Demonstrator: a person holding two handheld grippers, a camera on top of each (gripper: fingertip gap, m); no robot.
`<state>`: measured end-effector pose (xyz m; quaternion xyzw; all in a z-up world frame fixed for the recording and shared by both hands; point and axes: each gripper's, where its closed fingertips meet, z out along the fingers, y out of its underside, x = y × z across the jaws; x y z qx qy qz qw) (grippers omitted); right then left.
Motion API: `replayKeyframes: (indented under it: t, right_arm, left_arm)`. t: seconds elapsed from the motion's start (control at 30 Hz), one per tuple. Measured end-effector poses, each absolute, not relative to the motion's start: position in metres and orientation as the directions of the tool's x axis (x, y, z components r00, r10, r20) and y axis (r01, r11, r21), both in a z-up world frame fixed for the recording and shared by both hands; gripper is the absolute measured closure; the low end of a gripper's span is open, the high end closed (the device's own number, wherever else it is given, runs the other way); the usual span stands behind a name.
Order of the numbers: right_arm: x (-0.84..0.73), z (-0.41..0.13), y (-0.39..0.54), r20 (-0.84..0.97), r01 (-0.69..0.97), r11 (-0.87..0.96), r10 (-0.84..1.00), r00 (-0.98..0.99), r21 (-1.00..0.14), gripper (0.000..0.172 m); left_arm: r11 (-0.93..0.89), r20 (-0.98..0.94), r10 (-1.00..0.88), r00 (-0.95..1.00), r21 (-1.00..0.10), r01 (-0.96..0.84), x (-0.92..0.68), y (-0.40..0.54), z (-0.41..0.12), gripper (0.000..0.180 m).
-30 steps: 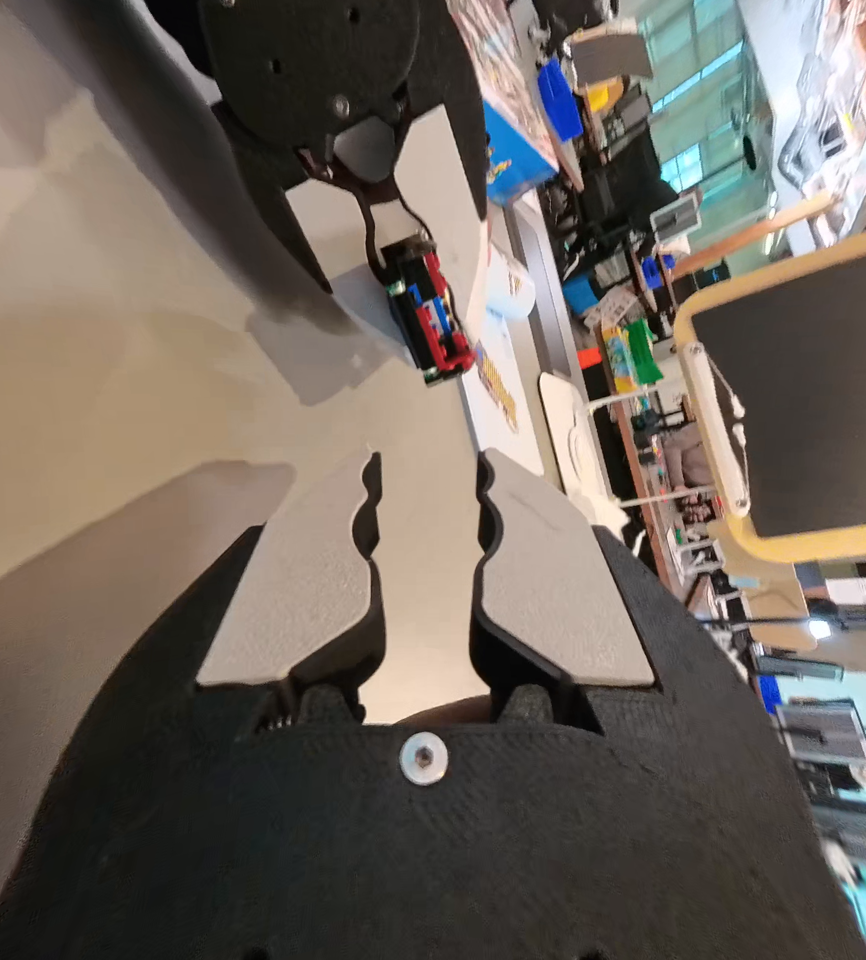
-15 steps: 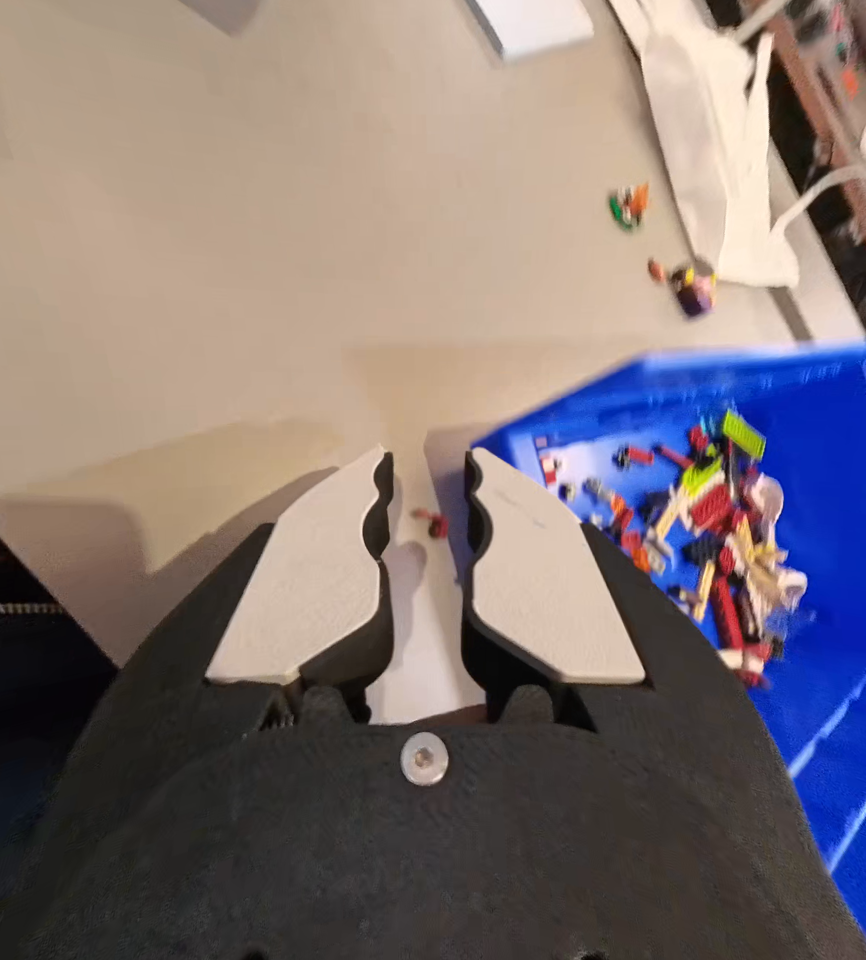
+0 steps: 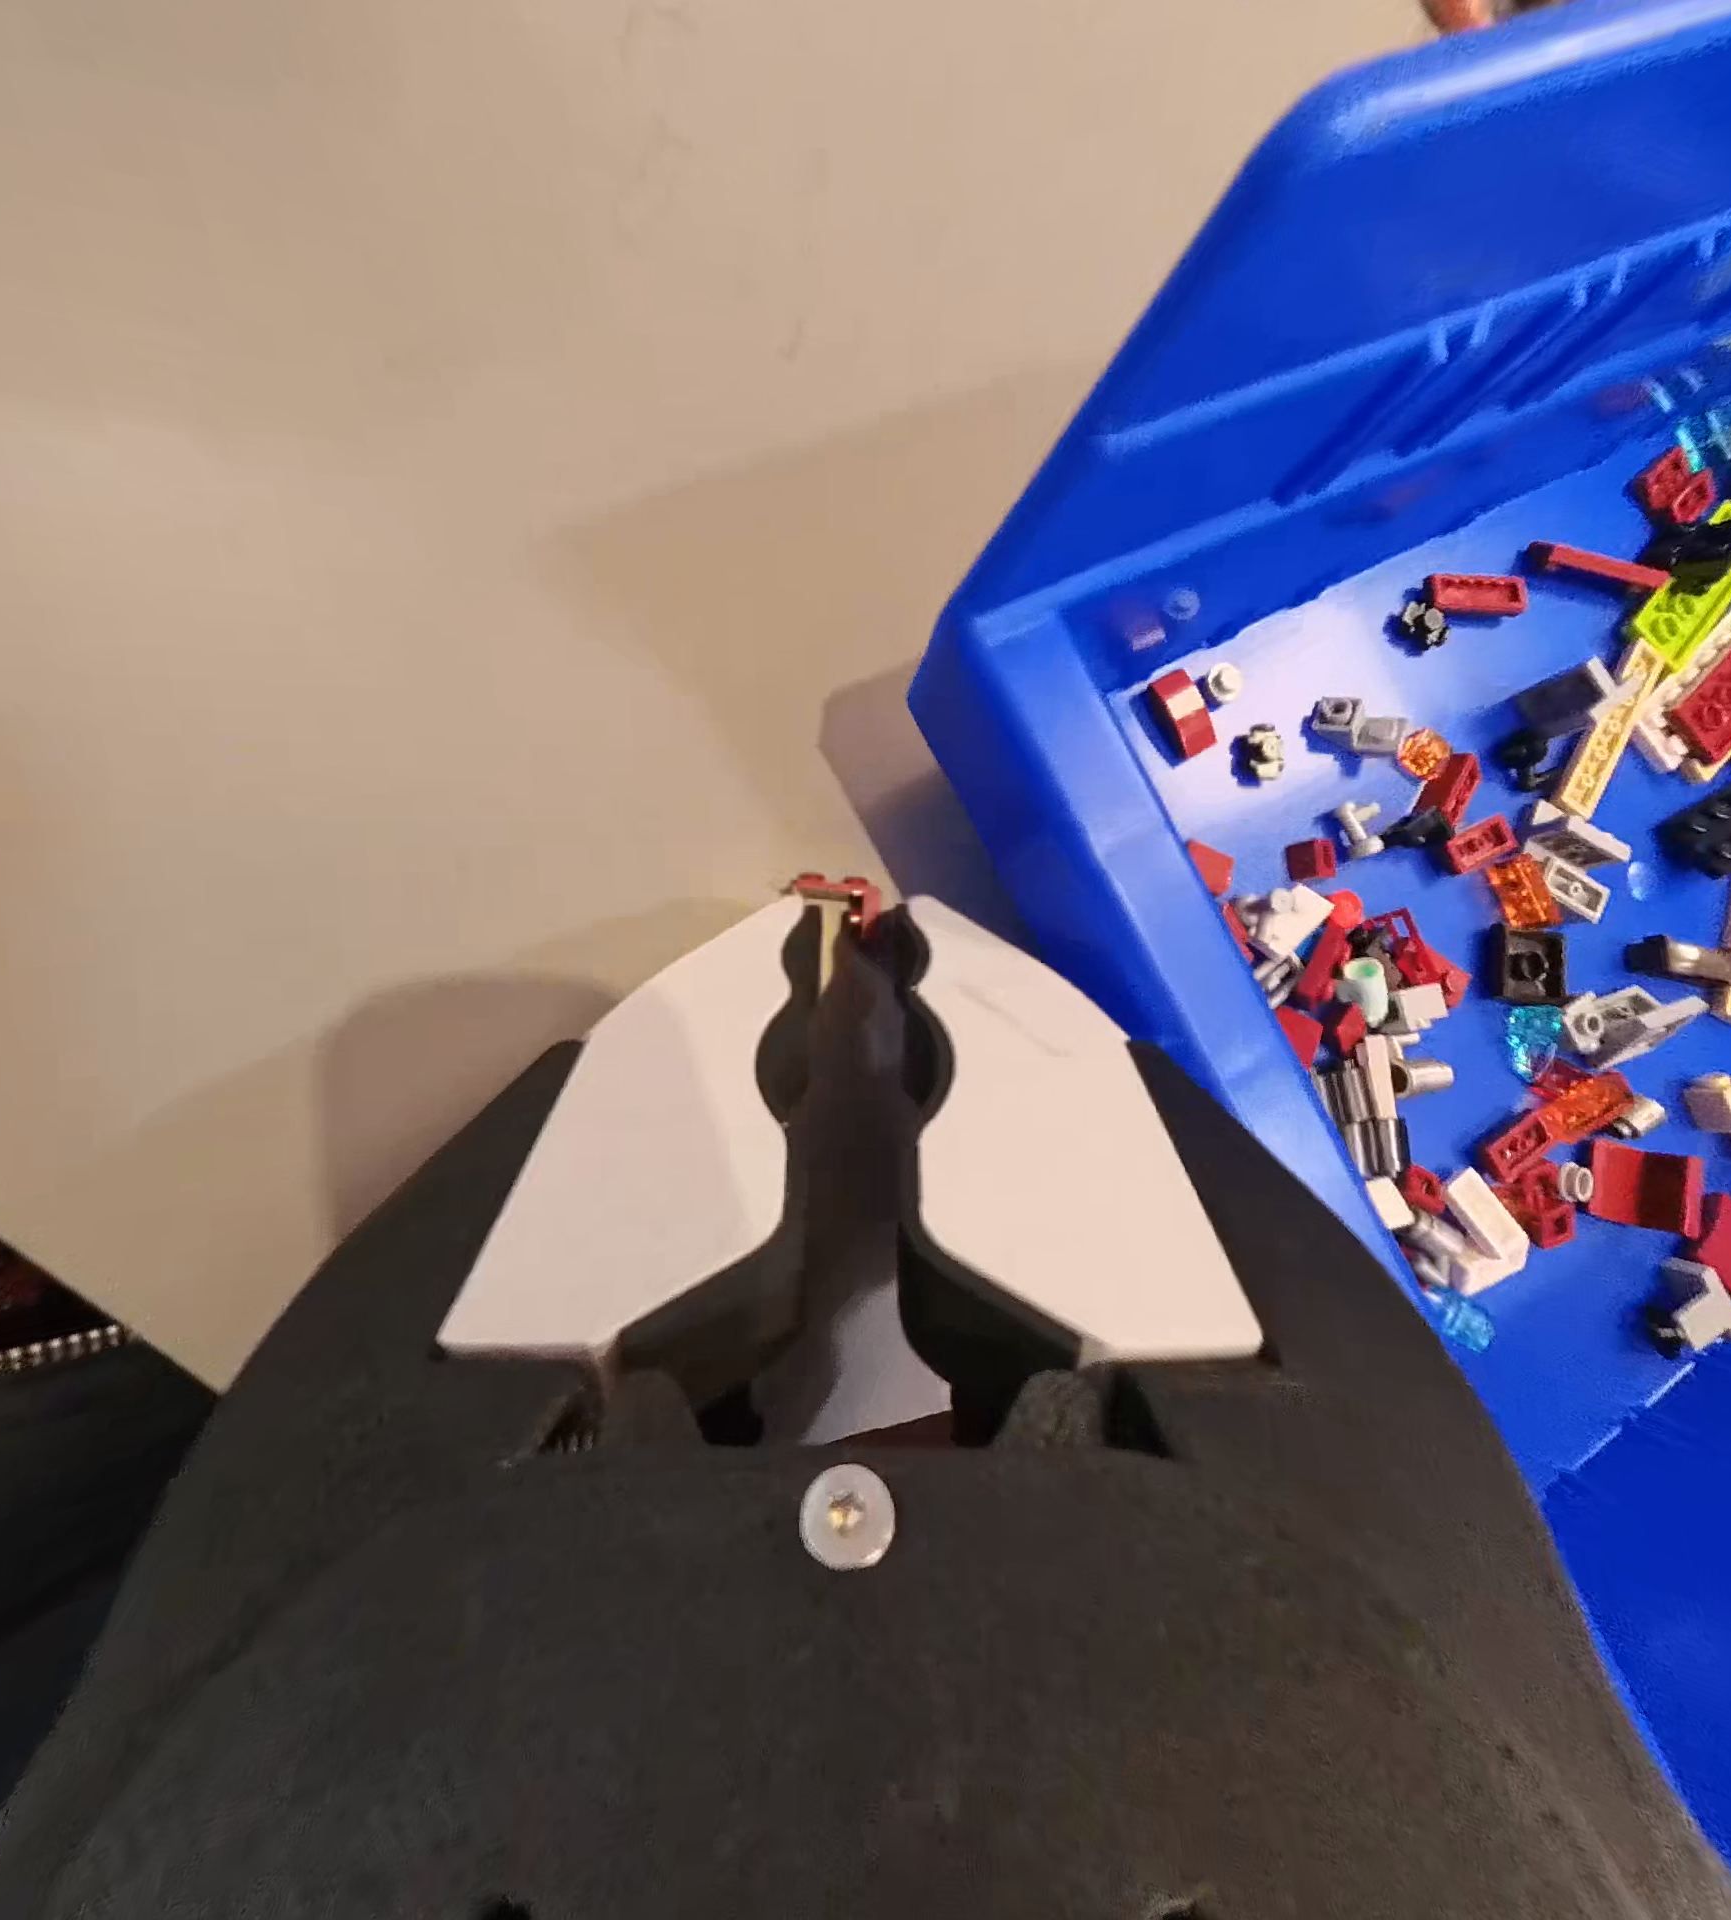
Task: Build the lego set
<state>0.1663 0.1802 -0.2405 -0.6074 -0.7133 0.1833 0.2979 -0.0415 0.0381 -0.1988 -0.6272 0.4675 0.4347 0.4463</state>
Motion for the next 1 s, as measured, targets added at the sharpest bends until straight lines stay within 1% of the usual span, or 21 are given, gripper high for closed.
replayKeyframes:
  t: [0.07, 0.17, 0.27, 0.43, 0.5, 0.6, 0.8, 1.0]
  right_arm:
    - [0.160, -0.241, 0.173, 0.204, 0.753, 0.210, 0.974, -0.103, -0.624, 0.166]
    - [0.145, -0.241, 0.152, 0.194, 0.730, 0.258, 0.966, -0.173, -0.633, 0.165]
    - [0.122, -0.239, 0.122, 0.190, 0.683, 0.338, 0.940, -0.285, -0.647, 0.166]
    - [0.069, -0.226, 0.070, 0.253, 0.510, 0.543, 0.809, -0.531, -0.667, 0.167]
    - [0.045, -0.217, 0.057, 0.270, 0.440, 0.586, 0.759, -0.593, -0.680, 0.167]
    - [0.010, -0.207, 0.041, 0.245, 0.369, 0.603, 0.699, -0.672, -0.707, 0.167]
    - [-0.047, -0.212, 0.033, 0.166, 0.380, 0.583, 0.674, -0.719, -0.718, 0.167]
    - [-0.065, -0.232, 0.044, 0.206, 0.414, 0.611, 0.694, -0.690, -0.674, 0.166]
  left_arm:
    - [-0.163, -0.961, -0.199, 0.191, -0.159, -0.974, -0.041, 0.037, -0.198, 0.154]
    - [-0.162, -0.959, -0.203, 0.197, -0.165, -0.973, -0.042, 0.035, -0.198, 0.154]
    - [-0.160, -0.958, -0.212, 0.195, -0.163, -0.973, -0.041, 0.034, -0.200, 0.154]
    - [-0.168, -0.962, -0.210, 0.172, -0.138, -0.976, -0.047, 0.032, -0.201, 0.154]
    - [-0.183, -0.966, -0.197, 0.167, -0.131, -0.974, -0.053, 0.032, -0.199, 0.154]
    - [-0.225, -0.973, -0.166, 0.163, -0.123, -0.967, -0.068, 0.029, -0.193, 0.155]
    - [-0.313, -0.976, -0.113, 0.187, -0.143, -0.939, -0.103, 0.021, -0.183, 0.154]
    - [-0.334, -0.973, -0.106, 0.203, -0.158, -0.929, -0.119, 0.018, -0.183, 0.154]
